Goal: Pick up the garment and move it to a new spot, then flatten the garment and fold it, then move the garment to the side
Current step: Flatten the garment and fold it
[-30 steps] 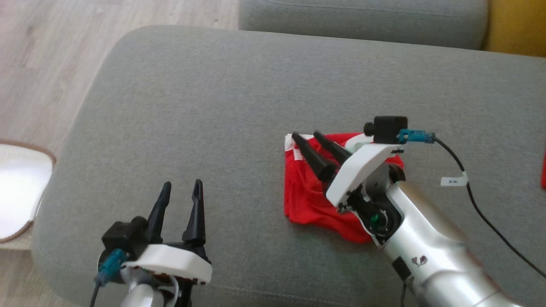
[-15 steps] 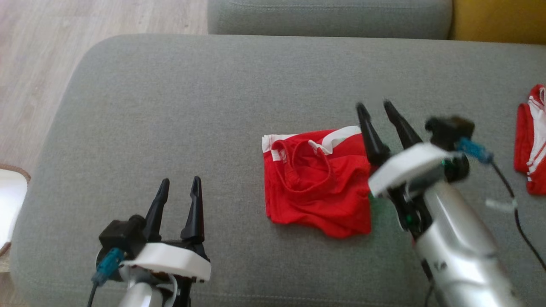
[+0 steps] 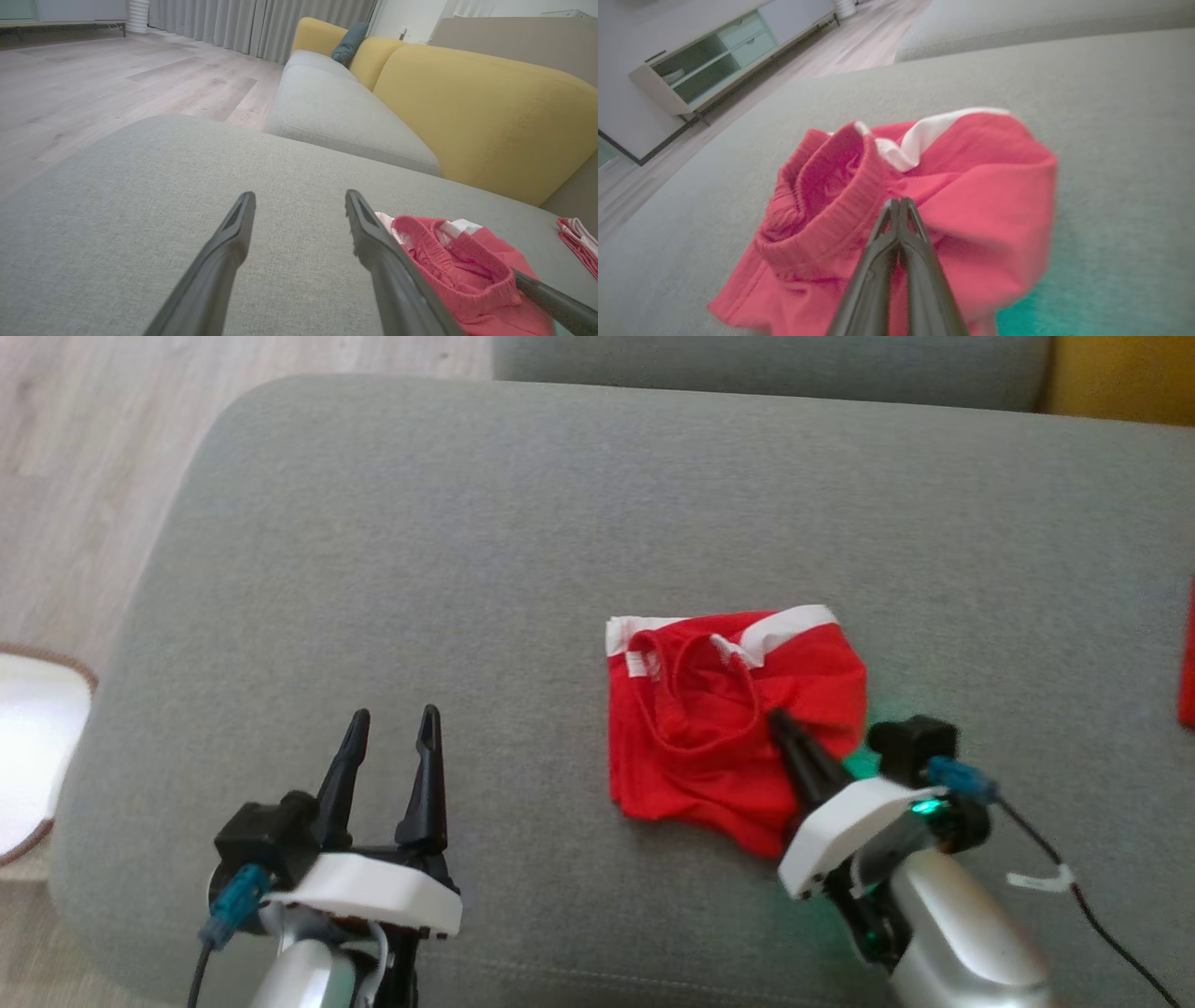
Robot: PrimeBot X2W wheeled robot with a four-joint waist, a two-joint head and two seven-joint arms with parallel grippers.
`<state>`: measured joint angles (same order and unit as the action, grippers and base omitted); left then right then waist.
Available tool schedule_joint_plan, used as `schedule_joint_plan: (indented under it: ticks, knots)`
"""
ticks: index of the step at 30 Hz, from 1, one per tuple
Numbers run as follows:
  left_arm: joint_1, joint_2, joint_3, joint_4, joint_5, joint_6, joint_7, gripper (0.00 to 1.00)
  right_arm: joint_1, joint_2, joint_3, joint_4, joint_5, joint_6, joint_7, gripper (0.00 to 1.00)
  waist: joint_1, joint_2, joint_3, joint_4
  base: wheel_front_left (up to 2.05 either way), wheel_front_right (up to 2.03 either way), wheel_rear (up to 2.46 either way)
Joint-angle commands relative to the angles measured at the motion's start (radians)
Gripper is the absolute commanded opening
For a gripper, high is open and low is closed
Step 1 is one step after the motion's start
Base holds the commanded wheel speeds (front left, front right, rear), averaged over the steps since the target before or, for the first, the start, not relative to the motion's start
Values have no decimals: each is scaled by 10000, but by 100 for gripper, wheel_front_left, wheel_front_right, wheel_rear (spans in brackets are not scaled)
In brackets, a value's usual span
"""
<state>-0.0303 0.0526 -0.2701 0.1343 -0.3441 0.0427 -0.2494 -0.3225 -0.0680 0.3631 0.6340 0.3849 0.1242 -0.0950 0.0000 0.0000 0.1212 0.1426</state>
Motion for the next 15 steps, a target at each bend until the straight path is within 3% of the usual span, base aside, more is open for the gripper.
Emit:
schedule_joint_plan:
  ticks: [1, 15]
  knots:
    - [-438, -24, 396, -284, 104, -40, -124, 100, -459, 174, 570, -132, 239, 65, -5, 0, 0, 0, 45, 213, 0, 0, 0]
    - [-406, -24, 387, -287, 45, -17, -124, 100, -1685, 176, 2725, 1277, 1351, 65, -302, 0, 0, 0, 140, 1142, 0, 0, 0]
